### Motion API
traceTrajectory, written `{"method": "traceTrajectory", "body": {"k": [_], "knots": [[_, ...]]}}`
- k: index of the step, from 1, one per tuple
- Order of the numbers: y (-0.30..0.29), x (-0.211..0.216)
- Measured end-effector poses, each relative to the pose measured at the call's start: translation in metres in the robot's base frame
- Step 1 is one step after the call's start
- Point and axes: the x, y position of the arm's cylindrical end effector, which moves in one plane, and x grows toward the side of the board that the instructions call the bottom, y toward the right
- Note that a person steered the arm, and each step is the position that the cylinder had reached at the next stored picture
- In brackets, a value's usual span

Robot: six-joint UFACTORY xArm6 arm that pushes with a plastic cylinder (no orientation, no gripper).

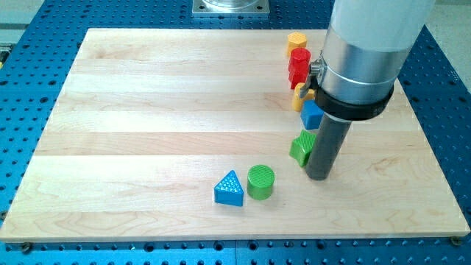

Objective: Slide the green star to the bottom of the blue cube

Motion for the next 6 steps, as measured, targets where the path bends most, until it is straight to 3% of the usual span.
{"method": "traceTrajectory", "body": {"k": [1, 4, 6], "knots": [[-0.032, 0.024], [-0.036, -0.037], [-0.026, -0.046]]}}
